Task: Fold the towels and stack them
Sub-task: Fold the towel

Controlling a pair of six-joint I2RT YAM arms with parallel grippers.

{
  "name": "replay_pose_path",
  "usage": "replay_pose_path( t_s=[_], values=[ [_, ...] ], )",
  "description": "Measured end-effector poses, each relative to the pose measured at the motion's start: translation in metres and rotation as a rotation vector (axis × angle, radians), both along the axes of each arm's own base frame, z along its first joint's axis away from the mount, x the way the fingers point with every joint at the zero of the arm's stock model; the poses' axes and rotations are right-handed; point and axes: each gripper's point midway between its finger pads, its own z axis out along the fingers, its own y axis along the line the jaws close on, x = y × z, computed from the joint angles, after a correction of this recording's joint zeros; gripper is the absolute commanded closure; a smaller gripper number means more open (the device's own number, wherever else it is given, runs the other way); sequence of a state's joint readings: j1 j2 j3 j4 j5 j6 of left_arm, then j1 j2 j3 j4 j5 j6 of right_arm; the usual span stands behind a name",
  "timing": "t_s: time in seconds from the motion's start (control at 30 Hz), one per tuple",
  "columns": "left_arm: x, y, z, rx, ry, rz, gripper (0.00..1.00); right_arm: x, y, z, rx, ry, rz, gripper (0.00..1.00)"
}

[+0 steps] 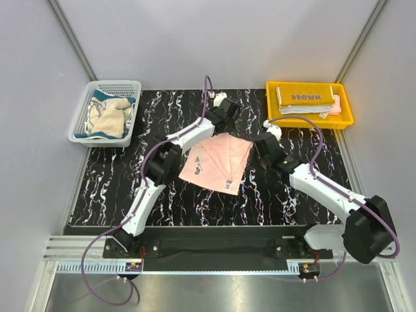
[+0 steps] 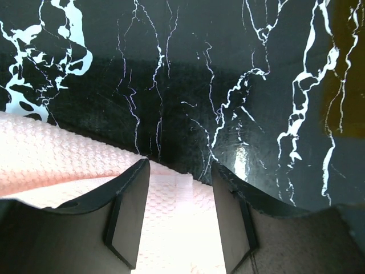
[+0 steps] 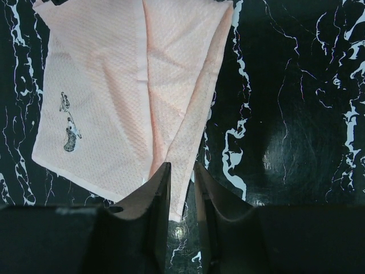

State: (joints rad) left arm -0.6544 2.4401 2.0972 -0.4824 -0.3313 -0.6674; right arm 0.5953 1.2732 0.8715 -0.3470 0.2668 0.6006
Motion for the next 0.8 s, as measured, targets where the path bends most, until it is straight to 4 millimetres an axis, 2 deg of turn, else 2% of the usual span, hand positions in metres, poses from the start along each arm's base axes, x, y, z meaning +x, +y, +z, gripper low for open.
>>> replay_pose_path(
  t_s=[0.17, 0.33, 0.5, 0.8],
  values=[
    [0.0, -0.002, 0.0, -0.003, -0.005, 0.02, 0.5, -0.004, 0.0, -0.003, 0.003, 0.008, 0.008, 0.71],
    [-0.004, -0.003, -0.012, 0.008, 0.015, 0.027, 0.53, -0.007, 0.0, -0.008, 0.005, 0.022, 0.018, 0.71],
    [-0.01, 0.003, -0.025, 0.039, 0.047, 0.043, 0.58, -0.009, 0.0, -0.01, 0.004, 0.026, 0.019, 0.7],
    [-0.011, 0.002, -0.025, 0.025, 0.051, 0.06, 0.7, -0.009, -0.001, -0.006, 0.013, 0.014, 0.017, 0.7]
  ],
)
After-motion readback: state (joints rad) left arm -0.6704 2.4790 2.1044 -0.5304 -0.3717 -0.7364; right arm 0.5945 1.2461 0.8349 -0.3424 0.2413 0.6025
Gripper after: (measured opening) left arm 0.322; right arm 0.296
